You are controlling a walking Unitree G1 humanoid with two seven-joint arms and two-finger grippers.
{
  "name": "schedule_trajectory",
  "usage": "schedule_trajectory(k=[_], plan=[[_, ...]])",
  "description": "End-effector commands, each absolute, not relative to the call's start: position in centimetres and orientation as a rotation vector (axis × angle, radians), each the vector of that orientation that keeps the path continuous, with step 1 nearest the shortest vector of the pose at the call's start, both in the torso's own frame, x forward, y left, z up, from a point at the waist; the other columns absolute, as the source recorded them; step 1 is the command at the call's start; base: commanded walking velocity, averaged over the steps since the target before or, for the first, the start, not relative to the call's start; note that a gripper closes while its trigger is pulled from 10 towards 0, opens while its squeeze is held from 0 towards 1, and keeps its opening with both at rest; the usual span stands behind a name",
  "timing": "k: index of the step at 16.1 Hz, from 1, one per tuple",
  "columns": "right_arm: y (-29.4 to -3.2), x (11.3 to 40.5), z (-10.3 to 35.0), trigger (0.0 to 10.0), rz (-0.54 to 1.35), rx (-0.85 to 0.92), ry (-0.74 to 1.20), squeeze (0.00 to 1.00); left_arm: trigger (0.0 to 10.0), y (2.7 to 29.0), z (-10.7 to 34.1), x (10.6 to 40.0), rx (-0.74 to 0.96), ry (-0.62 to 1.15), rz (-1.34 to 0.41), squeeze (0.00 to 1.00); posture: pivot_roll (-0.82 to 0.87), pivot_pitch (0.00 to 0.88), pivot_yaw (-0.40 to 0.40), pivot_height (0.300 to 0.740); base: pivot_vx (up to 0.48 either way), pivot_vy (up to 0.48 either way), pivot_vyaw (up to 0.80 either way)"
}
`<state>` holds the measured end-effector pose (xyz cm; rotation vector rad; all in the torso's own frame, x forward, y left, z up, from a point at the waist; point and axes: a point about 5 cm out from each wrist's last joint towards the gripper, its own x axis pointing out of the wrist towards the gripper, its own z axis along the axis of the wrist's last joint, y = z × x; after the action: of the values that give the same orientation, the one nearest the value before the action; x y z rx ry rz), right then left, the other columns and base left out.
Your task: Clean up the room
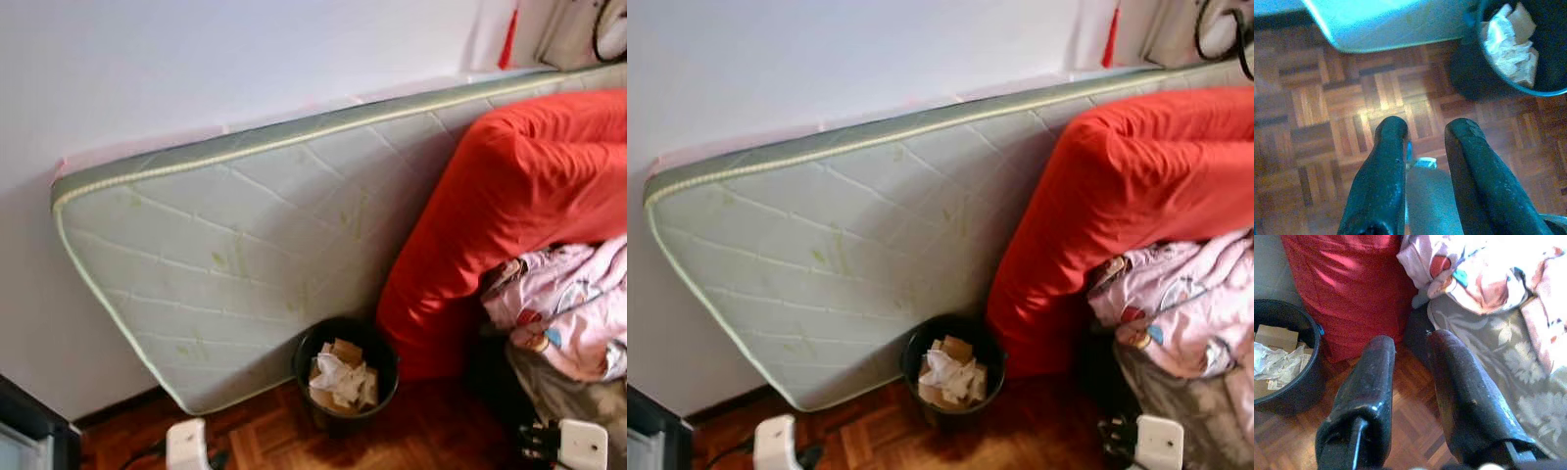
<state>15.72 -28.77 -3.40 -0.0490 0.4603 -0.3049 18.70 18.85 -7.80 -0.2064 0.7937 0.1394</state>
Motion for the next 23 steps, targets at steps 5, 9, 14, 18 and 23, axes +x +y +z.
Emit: schedule_trajectory(k=[5, 9, 14, 18, 23], plan=[[-28.9, 18.2, -3.1, 10.0, -0.406, -0.008, 0.439, 0.0, 10.0, 18.2, -7.0, 20.6, -0.172, 0.788, 0.072, 0.0, -0.1, 0.0, 0.089, 0.74, 0.0, 0.0, 0.0], [-26.2, 20.8, -3.7, 10.0, -0.312, 0.028, 0.503, 0.0, 10.0, 18.8, -5.8, 22.6, -0.2, 0.738, 0.139, 0.0, -0.09, 0.0, 0.071, 0.74, 0.0, 0.0, 0.0], [-25.4, 20.8, -4.8, 10.0, -0.312, 0.07, 0.62, 0.0, 10.0, 19.4, -6.1, 22.0, -0.186, 0.75, 0.138, 0.0, -0.01, 0.0, 0.038, 0.74, 0.0, 0.0, 0.0], [-24.9, 20.7, -5.4, 10.0, -0.257, 0.088, 0.711, 0.0, 10.0, 19.5, -6.4, 21.6, -0.19, 0.768, 0.143, 0.0, 0.02, 0.0, 0.048, 0.74, 0.0, 0.0, 0.0], [-25.2, 19.8, -6.1, 10.0, -0.34, 0.175, 0.761, 0.0, 10.0, 20.0, -7.3, 19.7, -0.193, 0.826, 0.16, 0.0, 0.02, 0.0, 0.068, 0.74, 0.0, 0.0, 0.0]])
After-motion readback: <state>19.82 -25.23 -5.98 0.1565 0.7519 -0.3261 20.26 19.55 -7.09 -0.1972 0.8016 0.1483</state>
